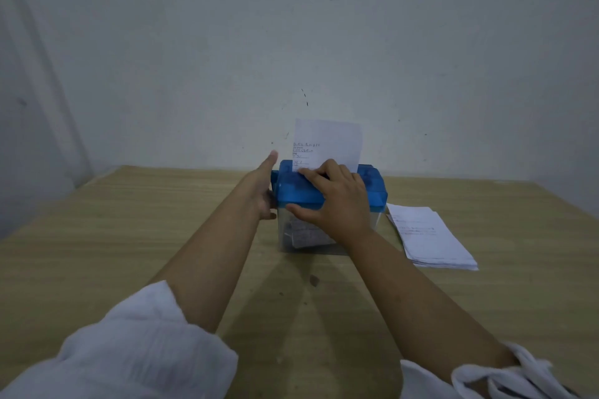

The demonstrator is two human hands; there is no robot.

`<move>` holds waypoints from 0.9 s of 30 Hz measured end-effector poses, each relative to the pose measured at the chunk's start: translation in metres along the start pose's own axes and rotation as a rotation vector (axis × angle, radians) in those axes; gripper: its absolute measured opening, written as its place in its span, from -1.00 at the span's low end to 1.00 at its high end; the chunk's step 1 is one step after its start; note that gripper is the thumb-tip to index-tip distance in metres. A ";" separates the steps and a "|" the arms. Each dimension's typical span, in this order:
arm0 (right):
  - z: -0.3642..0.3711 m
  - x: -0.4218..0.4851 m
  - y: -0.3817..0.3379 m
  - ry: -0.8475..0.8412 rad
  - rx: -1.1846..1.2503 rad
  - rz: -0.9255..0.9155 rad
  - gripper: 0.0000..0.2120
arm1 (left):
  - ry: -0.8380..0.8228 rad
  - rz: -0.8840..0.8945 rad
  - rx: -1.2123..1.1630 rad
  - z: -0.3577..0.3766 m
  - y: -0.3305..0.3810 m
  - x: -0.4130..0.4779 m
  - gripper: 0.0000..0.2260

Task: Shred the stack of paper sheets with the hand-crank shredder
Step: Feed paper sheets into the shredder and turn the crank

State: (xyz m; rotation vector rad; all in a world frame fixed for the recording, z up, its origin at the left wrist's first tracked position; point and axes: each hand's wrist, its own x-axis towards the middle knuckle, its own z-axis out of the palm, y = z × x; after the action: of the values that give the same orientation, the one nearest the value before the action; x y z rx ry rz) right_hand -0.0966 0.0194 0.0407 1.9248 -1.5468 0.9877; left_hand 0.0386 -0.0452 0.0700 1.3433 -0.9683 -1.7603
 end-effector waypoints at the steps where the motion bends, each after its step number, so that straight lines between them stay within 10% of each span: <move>1: -0.001 0.000 0.000 -0.009 0.006 0.000 -0.41 | -0.024 -0.010 0.014 0.005 0.007 -0.003 -0.36; 27: 0.004 0.002 0.001 0.038 -0.029 -0.030 -0.35 | 0.115 0.193 -0.056 0.015 0.021 0.010 -0.85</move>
State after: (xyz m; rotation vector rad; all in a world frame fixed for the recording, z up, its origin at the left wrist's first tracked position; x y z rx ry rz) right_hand -0.0964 0.0150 0.0396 1.8934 -1.4984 0.9785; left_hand 0.0243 -0.0616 0.0868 1.2574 -0.9441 -1.5380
